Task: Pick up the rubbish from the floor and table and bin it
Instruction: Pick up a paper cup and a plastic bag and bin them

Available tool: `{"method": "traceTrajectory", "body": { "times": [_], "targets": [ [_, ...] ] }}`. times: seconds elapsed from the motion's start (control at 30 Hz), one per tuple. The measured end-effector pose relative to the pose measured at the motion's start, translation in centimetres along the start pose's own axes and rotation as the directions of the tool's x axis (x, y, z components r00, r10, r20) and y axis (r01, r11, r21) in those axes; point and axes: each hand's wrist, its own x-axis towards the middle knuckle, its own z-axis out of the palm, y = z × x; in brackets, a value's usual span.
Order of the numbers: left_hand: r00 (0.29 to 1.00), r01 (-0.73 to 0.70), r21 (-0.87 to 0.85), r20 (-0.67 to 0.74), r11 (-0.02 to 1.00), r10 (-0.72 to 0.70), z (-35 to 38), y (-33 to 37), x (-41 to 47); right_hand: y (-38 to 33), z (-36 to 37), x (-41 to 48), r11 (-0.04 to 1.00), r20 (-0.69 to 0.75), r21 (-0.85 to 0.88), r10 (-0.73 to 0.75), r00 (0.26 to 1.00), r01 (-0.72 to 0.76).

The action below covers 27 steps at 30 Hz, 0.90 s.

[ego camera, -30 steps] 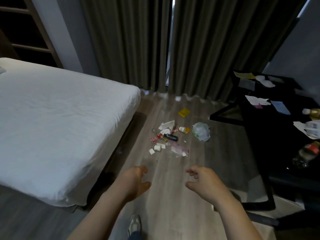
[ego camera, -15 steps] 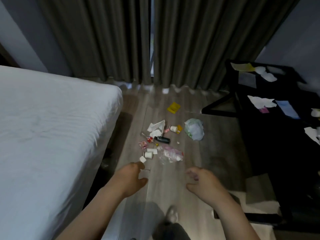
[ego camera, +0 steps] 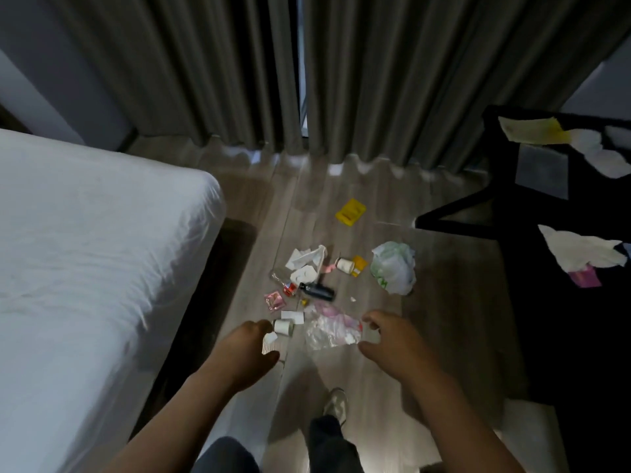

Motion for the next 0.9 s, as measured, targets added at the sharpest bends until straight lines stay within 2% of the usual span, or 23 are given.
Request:
{"method": "traceTrajectory", "body": {
  "times": [0.23, 0.43, 0.5, 0.63, 0.9],
  "targets": [
    [0.997, 0.032, 0.024, 0.07, 0.999, -0.034, 0.7, -0.2, 9.0, 3.5, 1.3, 7.8, 0.997, 0.074, -0.007, 0.073, 0.995, -0.072],
    [0.993, 0.024, 0.06, 0.114, 0.998, -0.031, 4.7, -3.5, 18.5, 7.1, 6.6, 14.1, 0.991, 0.133, -0.015, 0.134, 0.982, -0.133],
    [0.991, 0.025, 0.073, 0.127, 0.997, -0.035, 7.0, -5.1, 21.8, 8.3, 9.2, 15.9, 0.994, 0.111, -0.054, 0.102, 0.989, -0.097],
    [0.99, 0.009, 0.103, 0.137, 0.995, -0.023, 12.9, -8.6, 28.6, 11.2, 15.7, 21.1, 0.999, 0.059, -0.023, 0.041, 0.997, -0.04],
    [0.988, -0.058, 0.13, 0.153, 0.99, 0.037, 27.0, -16.2, 41.5, 18.9, 30.2, 32.7, 0.985, 0.141, -0.167, 0.068, 0.988, -0.044]
  ]
}}
